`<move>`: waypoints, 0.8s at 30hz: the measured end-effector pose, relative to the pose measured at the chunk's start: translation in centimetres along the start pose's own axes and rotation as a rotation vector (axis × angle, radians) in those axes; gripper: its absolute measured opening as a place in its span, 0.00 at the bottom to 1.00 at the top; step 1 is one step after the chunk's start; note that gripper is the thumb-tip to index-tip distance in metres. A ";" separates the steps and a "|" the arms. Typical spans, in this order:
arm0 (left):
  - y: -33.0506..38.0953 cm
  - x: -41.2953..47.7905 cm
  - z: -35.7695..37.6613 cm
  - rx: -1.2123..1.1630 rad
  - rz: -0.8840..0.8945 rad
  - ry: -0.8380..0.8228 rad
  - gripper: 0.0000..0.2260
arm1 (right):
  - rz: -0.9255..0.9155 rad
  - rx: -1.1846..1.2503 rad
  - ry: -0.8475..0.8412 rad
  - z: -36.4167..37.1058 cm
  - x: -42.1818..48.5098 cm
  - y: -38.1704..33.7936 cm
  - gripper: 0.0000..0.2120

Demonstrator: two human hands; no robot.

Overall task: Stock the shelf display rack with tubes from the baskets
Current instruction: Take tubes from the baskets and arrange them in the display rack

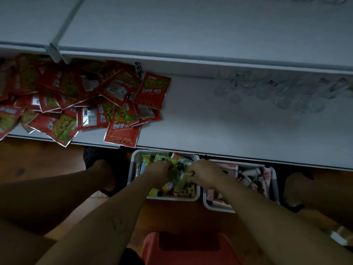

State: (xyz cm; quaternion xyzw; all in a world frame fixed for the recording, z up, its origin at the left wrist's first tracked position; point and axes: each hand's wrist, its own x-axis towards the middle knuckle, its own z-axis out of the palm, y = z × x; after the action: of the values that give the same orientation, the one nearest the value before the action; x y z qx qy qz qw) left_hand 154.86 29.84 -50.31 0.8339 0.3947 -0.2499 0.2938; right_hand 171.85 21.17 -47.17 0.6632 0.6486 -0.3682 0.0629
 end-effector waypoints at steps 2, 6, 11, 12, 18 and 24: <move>0.4 -0.5 -1.1 -0.073 -0.006 0.001 0.16 | 0.032 0.192 0.063 -0.6 -0.5 0.1 0.11; 0.7 -2.0 -2.6 -0.214 -0.027 0.106 0.12 | 0.120 0.531 0.214 -0.4 -1.5 0.1 0.07; 1.5 -4.9 -5.2 -0.372 -0.030 0.183 0.07 | 0.231 1.063 0.208 -1.1 -2.4 -1.4 0.03; 1.5 -5.3 -5.8 -0.392 -0.019 0.200 0.08 | 0.251 1.154 0.210 -1.6 -2.4 -1.9 0.05; 2.8 -8.1 -10.6 -0.457 0.055 0.351 0.09 | 0.232 1.257 0.295 -6.3 -3.4 -4.7 0.20; 5.7 -12.3 -16.4 -0.462 0.171 0.498 0.09 | 0.029 0.798 0.445 -12.2 -6.0 -7.3 0.19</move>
State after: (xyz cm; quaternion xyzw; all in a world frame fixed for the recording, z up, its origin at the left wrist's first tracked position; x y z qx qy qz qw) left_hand 155.56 31.89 -29.18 0.8108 0.4292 0.0828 0.3892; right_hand 170.89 24.16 -32.09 0.7074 0.4445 -0.4369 -0.3333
